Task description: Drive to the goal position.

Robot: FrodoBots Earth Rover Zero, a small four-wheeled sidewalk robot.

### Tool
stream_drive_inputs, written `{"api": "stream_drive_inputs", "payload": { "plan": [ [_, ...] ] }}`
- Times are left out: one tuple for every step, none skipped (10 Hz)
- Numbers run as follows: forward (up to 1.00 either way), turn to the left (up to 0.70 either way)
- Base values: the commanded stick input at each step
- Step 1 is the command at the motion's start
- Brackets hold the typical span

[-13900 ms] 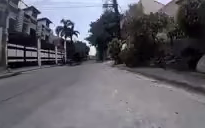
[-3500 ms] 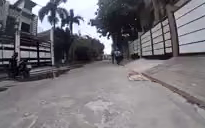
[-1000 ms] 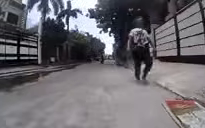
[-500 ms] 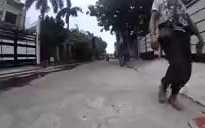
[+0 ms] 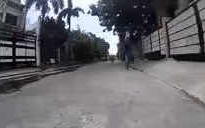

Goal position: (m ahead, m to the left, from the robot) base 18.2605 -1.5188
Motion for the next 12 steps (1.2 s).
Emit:
{"api": "stream_drive_inputs", "payload": {
  "plan": [
    [1.00, -0.21],
    [1.00, -0.37],
    [1.00, -0.38],
    [1.00, -0.38],
    [1.00, -0.32],
    [1.00, -0.20],
    [1.00, 0.00],
    [1.00, 0.00],
    [1.00, 0.00],
    [1.00, 0.00],
    [1.00, 0.00],
    [1.00, 0.00]
  ]
}}
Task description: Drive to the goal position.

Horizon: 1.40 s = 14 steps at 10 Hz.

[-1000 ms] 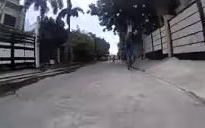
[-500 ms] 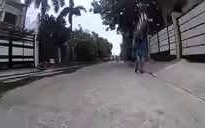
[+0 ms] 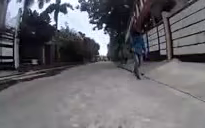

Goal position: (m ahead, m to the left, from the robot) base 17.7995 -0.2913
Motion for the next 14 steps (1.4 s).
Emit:
{"api": "stream_drive_inputs", "payload": {
  "plan": [
    [1.00, 0.00],
    [1.00, 0.00],
    [1.00, 0.00],
    [1.00, -0.20],
    [1.00, -0.37],
    [1.00, -0.39],
    [1.00, -0.39],
    [1.00, -0.35],
    [1.00, -0.27],
    [1.00, 0.00],
    [1.00, 0.00],
    [1.00, 0.00],
    [1.00, 0.00],
    [1.00, 0.00]
  ]
}}
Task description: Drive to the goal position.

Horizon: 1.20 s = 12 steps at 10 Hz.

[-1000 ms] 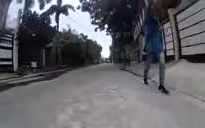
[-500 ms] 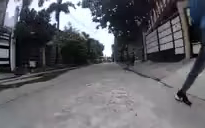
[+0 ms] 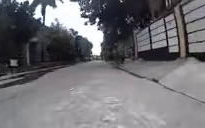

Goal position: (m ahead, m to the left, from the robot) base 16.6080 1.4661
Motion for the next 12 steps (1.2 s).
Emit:
{"api": "stream_drive_inputs", "payload": {
  "plan": [
    [1.00, 0.00],
    [1.00, 0.00],
    [1.00, 0.00],
    [1.00, 0.00],
    [1.00, 0.01],
    [1.00, 0.03],
    [1.00, 0.00],
    [1.00, 0.02],
    [1.00, 0.01],
    [1.00, 0.00],
    [1.00, -0.01],
    [1.00, -0.01]
  ]
}}
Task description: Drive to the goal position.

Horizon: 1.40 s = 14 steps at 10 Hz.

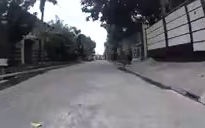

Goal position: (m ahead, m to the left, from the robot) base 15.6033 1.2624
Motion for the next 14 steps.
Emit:
{"api": "stream_drive_inputs", "payload": {
  "plan": [
    [1.00, -0.01],
    [1.00, -0.05],
    [1.00, -0.31],
    [1.00, -0.40],
    [1.00, -0.40],
    [1.00, -0.10],
    [1.00, 0.00],
    [1.00, 0.00],
    [1.00, 0.00],
    [1.00, 0.00],
    [1.00, 0.00],
    [1.00, 0.00],
    [1.00, 0.00],
    [1.00, 0.00]
  ]
}}
